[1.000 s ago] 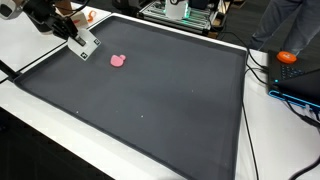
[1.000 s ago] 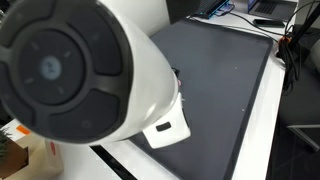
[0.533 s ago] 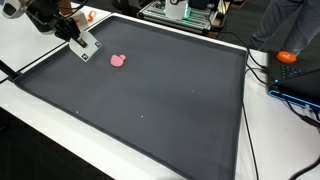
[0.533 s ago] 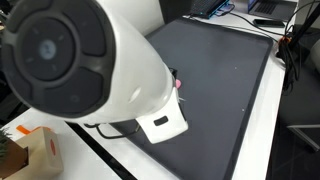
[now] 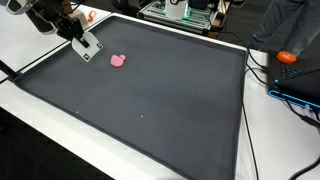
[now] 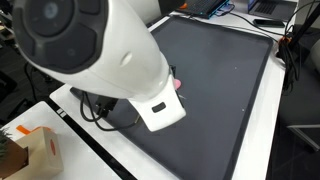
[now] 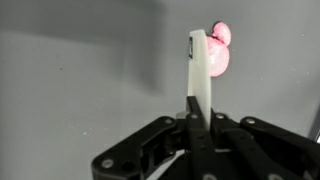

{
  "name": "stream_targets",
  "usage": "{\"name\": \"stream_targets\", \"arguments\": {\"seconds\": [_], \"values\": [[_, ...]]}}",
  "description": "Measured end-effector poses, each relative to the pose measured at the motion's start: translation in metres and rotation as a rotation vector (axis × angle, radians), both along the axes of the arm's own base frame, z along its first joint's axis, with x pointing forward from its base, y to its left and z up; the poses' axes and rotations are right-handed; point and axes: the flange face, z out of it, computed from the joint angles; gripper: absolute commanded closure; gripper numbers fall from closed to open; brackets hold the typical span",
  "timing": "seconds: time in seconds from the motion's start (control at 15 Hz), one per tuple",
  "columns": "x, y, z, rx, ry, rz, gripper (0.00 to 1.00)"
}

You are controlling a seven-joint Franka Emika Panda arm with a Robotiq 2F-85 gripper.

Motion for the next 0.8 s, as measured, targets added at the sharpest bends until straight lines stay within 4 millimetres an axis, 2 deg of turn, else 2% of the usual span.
{"name": "stream_targets", "arguments": {"seconds": [0.33, 0.8], "values": [[-0.004, 0.019, 0.008, -0.047, -0.058, 0.009, 0.99], [-0.009, 0.055, 0.024, -0.131, -0.153, 0.014, 0.99]]}}
